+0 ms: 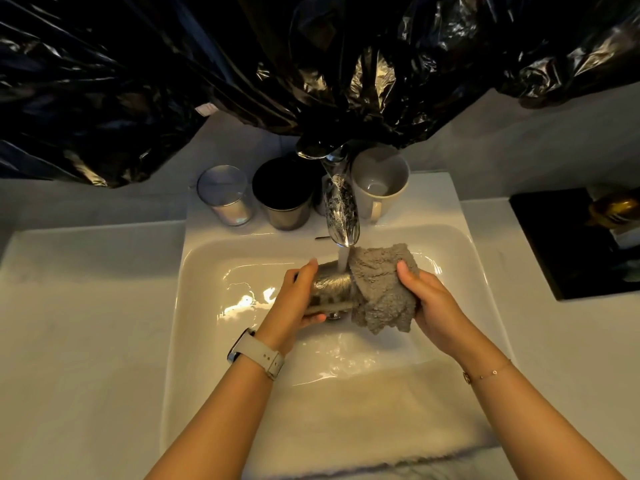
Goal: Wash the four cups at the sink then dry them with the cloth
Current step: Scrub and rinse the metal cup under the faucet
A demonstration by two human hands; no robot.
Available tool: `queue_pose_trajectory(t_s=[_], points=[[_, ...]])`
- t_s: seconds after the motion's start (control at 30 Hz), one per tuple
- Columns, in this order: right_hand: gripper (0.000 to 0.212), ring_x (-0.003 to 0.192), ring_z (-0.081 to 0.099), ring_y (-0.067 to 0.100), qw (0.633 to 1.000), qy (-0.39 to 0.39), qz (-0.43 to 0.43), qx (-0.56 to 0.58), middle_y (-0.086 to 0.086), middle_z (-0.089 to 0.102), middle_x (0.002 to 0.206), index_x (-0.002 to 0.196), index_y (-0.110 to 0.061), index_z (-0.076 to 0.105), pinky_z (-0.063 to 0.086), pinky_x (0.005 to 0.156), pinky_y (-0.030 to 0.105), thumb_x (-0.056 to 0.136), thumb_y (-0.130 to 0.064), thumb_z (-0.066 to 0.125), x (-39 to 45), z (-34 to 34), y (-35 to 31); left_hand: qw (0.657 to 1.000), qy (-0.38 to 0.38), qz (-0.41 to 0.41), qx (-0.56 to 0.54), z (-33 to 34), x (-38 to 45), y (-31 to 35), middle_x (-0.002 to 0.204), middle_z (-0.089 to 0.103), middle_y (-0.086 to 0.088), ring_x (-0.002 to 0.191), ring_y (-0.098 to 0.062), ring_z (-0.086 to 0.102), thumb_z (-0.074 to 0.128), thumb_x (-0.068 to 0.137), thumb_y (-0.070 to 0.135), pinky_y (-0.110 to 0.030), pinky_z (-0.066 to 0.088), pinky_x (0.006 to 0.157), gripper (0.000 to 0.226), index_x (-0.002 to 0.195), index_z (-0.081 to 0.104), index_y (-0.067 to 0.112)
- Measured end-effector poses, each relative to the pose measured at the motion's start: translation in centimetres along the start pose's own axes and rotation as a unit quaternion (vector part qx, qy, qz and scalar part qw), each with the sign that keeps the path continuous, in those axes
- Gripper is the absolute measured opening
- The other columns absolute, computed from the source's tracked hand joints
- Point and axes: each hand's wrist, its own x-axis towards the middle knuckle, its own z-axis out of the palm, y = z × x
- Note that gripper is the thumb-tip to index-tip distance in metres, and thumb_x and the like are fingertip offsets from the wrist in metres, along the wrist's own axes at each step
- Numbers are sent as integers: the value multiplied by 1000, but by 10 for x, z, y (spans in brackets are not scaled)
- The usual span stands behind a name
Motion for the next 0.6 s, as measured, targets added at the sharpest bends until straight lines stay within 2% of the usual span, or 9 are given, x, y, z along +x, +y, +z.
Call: queue_pose_trajectory(t_s=[0.1,0.2,0.33,0.4,0.5,0.6], points=[[28,98,70,15,999,-37,-5,-39,-1,75,102,111,-15,65,53,76,19,90,-33,59,1,0,3,1000,6,0,4,-1,0,4,122,65,-5,105,-25,69,44,93,65,-26,54,60,43,117,50,30],[34,98,69,16,994,-83,9,-67,0,74,103,115,-12,62,52,77,19,82,-20,59,4,-1,3,1000,-7,8,5,-3,3,8,115,70,-6,100,-25,71,41,97,59,-26,53,59,37,114,56,29],[40,100,69,19,990,-124,60,-39,3,74,104,116,-9,60,54,79,22,76,-9,64,14,-3,0,997,-56,-32,51,-5,6,14,106,70,-9,91,-25,70,42,93,63,-26,54,58,57,125,59,20],[34,99,70,17,988,-117,58,-80,1,75,102,113,-10,63,54,78,21,79,-9,69,19,-2,0,996,-50,-21,65,-2,7,14,109,70,-9,89,-21,69,41,95,61,-25,54,55,52,122,59,20],[20,91,71,14,987,-65,40,-139,-3,76,93,103,-15,68,53,74,18,83,-17,70,25,5,6,995,11,38,94,5,8,12,108,64,-3,89,-20,68,43,97,57,-25,54,56,43,118,52,21],[23,87,72,16,991,-40,41,-123,1,76,90,96,-16,71,55,73,22,78,-30,65,27,14,13,993,57,76,76,13,7,8,100,64,-1,84,-22,70,46,97,53,-41,61,75,35,113,51,23]])
